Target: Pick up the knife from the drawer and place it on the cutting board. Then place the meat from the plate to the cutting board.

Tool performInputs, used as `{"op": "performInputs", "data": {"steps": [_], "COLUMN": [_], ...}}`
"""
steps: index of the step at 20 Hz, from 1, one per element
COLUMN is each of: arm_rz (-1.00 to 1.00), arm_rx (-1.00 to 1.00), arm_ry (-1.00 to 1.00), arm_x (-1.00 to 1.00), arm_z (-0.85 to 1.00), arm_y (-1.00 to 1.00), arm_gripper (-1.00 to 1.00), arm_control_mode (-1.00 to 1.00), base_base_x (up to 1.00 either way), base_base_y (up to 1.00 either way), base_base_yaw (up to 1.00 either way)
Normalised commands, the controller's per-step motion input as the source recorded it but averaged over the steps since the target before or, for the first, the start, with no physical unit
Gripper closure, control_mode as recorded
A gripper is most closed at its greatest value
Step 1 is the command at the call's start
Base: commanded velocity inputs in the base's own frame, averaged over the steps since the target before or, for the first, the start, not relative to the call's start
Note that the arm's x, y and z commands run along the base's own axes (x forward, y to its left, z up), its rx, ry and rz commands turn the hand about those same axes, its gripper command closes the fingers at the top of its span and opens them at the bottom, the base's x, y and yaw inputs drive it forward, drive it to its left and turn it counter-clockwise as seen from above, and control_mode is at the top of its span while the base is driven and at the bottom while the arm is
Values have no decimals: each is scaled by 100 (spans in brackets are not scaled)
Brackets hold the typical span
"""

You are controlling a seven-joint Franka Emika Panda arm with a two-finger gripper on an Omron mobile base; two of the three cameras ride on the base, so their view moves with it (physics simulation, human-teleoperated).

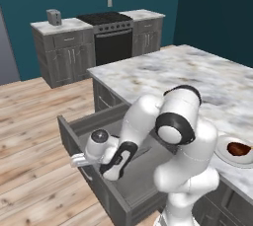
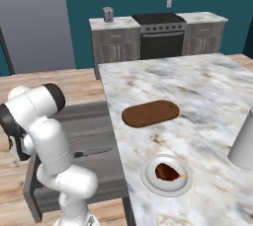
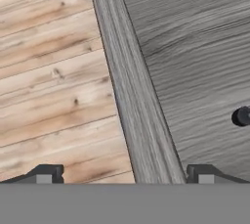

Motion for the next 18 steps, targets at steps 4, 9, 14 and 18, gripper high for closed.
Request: {"op": "performInputs", "data": {"steps": [4, 9, 14, 18], "arm_rz": [-7, -7, -10, -11], "arm_rx": [-7, 0, 0, 0], "arm_ry": [-13, -2, 0, 5], "arm_x": [-4, 0, 0, 0], "arm_z": [51, 84, 84, 100], "arm_y": [6, -48, -69, -62], "arm_gripper": [-100, -100, -100, -100], "arm_control_mode": [-100, -100, -100, -100], "base_base_x": [0, 0, 0, 0], "base_base_y": [0, 0, 0, 0], "base_base_yaw": [0, 0, 0, 0]}}
